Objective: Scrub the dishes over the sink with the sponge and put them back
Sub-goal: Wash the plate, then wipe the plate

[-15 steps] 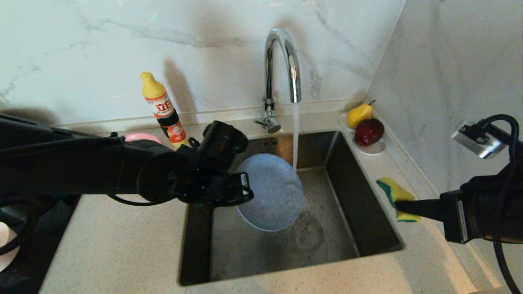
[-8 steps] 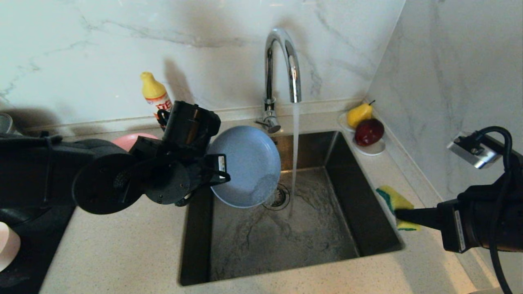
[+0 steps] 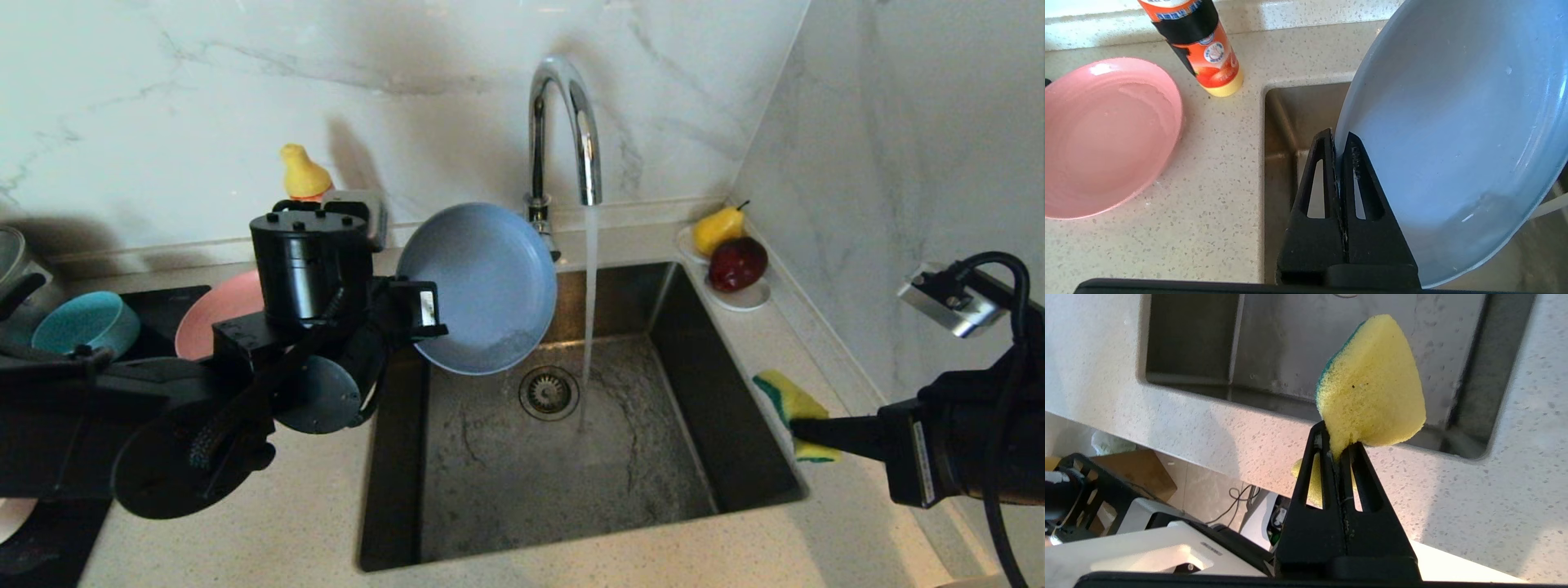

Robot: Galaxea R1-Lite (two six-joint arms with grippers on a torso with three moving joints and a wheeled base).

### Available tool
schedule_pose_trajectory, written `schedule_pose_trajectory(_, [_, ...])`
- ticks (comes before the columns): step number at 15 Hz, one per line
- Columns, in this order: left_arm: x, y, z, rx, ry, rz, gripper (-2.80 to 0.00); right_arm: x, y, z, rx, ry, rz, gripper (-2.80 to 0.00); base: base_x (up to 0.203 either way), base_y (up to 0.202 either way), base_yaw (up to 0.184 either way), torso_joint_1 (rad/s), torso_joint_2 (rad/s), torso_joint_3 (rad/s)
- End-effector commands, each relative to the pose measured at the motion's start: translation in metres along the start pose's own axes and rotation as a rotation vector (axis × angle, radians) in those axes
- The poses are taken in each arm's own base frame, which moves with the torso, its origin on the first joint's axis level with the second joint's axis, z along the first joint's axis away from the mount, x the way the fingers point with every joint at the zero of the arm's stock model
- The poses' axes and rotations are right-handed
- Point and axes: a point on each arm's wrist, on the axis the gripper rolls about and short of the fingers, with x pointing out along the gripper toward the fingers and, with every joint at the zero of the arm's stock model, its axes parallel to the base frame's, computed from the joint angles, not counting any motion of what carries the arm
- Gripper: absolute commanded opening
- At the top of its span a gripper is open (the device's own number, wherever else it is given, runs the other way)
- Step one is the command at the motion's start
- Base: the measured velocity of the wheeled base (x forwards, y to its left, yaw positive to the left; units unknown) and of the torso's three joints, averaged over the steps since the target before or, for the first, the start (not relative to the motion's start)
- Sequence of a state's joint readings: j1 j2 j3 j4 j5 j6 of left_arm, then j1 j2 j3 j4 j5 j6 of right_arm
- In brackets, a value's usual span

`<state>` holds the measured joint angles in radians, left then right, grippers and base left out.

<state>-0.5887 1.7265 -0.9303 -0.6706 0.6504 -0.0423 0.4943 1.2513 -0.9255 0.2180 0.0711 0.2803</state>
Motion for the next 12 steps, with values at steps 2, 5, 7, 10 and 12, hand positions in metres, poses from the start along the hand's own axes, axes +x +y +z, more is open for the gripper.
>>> schedule_pose_trajectory(2, [-0.016, 0.011, 0.012, -0.022, -0.017, -0.023, -2.80, -0.006, 0.014, -0.004, -0.034, 0.006, 0.067, -2.80, 0.000, 0.000, 0.000, 0.000, 0.00, 0.000])
schedule_pose_trajectory(5, [-0.043, 0.028, 0.016, -0.028, 0.069, -0.164, -2.80, -0.012, 0.019, -0.003, -0.046, -0.008, 0.096, -2.80, 0.000, 0.000, 0.000, 0.000, 0.00, 0.000])
schedule_pose_trajectory(7, [-0.067, 0.041, 0.013, -0.050, 0.220, -0.334, -2.80, -0.018, 0.025, -0.009, -0.067, 0.024, 0.135, -2.80, 0.000, 0.000, 0.000, 0.000, 0.00, 0.000])
schedule_pose_trajectory(10, [-0.082, 0.043, 0.000, -0.071, 0.354, -0.477, -2.80, -0.018, 0.038, -0.015, -0.107, 0.063, 0.200, -2.80, 0.000, 0.000, 0.000, 0.000, 0.00, 0.000])
schedule_pose_trajectory(12, [-0.090, 0.037, -0.010, -0.034, 0.383, -0.518, -2.80, -0.015, 0.051, -0.016, -0.142, 0.087, 0.253, -2.80, 0.000, 0.000, 0.000, 0.000, 0.00, 0.000])
